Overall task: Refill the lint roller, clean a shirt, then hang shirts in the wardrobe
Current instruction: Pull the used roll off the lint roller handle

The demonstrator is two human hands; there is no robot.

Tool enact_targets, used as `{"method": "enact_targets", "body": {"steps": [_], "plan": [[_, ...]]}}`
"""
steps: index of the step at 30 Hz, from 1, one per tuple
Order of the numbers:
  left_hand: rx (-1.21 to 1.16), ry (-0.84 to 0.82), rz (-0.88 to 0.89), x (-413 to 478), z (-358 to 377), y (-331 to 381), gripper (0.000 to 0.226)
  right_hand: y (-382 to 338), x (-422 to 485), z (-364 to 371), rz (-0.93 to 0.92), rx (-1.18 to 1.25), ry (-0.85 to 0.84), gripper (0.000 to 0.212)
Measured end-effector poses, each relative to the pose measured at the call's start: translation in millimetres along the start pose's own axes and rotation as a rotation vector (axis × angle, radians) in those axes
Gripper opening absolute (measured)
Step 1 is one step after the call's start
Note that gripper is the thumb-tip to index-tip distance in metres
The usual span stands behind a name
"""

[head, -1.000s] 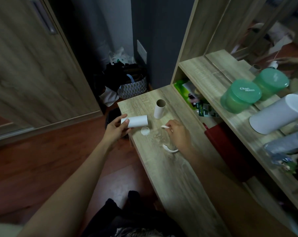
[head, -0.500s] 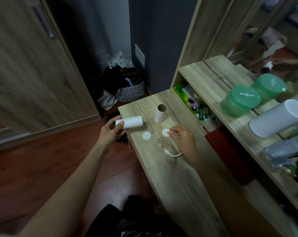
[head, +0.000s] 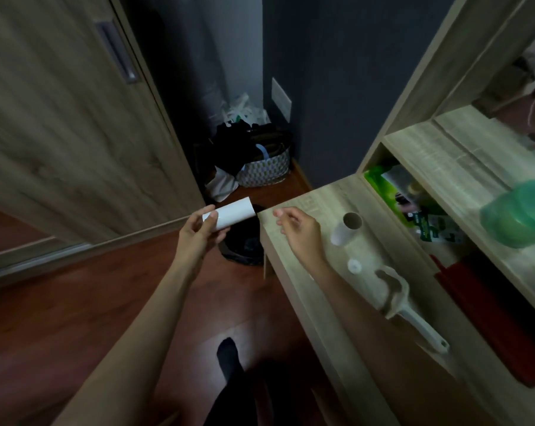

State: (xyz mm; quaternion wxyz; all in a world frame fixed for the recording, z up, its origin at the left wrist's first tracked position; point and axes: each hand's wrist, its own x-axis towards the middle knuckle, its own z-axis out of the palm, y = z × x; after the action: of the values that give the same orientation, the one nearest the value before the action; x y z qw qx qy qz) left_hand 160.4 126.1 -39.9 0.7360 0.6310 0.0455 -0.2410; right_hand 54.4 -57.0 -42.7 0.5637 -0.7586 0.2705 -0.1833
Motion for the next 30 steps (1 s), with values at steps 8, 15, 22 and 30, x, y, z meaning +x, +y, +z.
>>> {"method": "enact_targets", "body": {"steps": [8, 15, 22, 30], "plan": [[0.128, 0.077, -0.051, 100, -41, -26, 0.023, 53, 100, 67, -0.059, -0.866, -0.195, 0.064], [0.292, 0.086, -0.175, 191, -73, -97, 0.037, 61, 117, 73, -0.049, -1.123, -0.182, 0.072], [0.577, 0.053, -0.297, 259, -78, -177, 0.051, 70, 120, 78, -0.063, -1.127, -0.097, 0.058], [0.712, -0.211, -0.233, 304, -59, -220, 0.045, 75, 120, 77, -0.111, -1.117, -0.064, 0.050]]}}
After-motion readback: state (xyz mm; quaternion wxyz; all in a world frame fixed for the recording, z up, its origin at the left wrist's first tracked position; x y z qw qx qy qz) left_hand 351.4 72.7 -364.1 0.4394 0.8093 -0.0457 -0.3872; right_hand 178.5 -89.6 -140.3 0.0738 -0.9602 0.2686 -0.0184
